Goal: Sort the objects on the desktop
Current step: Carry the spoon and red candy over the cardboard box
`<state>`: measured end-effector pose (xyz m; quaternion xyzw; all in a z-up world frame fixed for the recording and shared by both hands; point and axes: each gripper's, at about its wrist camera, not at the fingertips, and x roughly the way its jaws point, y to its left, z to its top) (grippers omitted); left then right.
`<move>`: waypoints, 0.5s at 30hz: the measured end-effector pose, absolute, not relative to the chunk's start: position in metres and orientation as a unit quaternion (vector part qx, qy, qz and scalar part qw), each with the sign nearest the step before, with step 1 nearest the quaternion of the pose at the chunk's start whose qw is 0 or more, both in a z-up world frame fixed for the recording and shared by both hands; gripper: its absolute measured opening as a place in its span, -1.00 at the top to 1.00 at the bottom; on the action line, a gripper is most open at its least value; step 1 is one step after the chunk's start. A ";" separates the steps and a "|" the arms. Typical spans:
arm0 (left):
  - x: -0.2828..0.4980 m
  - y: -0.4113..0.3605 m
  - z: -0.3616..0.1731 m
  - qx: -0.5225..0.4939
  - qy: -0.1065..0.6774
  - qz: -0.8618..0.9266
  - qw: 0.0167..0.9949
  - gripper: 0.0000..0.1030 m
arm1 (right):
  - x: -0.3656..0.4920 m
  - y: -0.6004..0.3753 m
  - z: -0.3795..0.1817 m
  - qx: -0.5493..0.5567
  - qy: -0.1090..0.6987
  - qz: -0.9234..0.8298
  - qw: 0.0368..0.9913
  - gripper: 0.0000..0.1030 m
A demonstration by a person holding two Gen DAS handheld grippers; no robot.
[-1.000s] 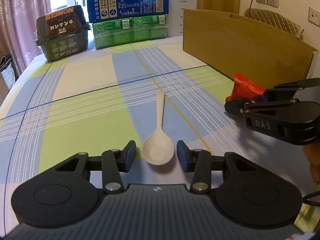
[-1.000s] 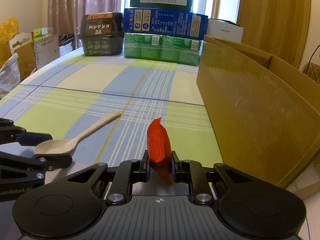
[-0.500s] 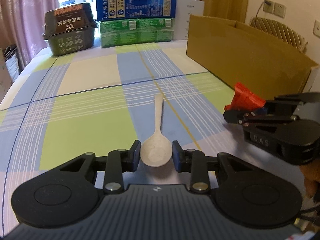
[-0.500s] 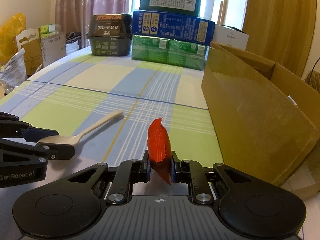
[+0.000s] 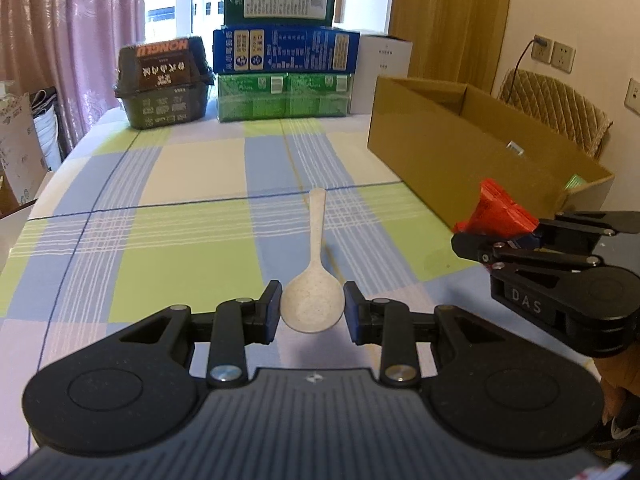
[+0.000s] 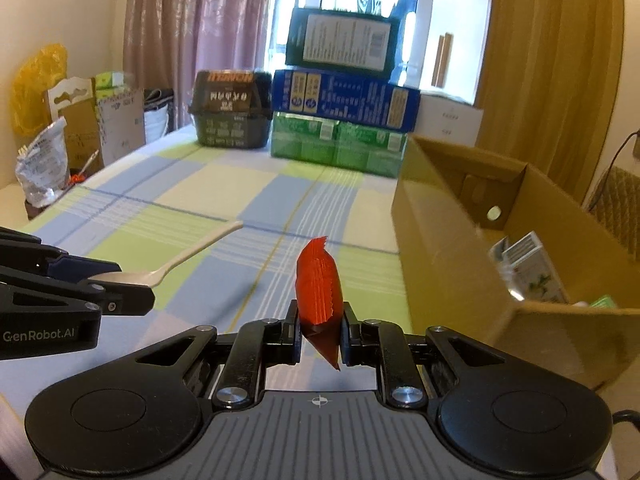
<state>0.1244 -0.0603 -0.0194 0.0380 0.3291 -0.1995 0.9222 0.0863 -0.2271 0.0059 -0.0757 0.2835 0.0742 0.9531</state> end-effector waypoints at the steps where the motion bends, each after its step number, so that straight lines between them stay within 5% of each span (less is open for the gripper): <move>1: 0.120 -0.061 -0.014 0.036 0.327 -0.199 0.923 0.47 | 0.083 -0.228 0.011 -0.075 0.280 0.074 0.954 0.72; 15: 0.079 -0.110 0.044 0.034 0.286 -0.223 0.931 0.47 | 0.036 -0.290 0.071 -0.077 0.243 0.047 0.966 0.72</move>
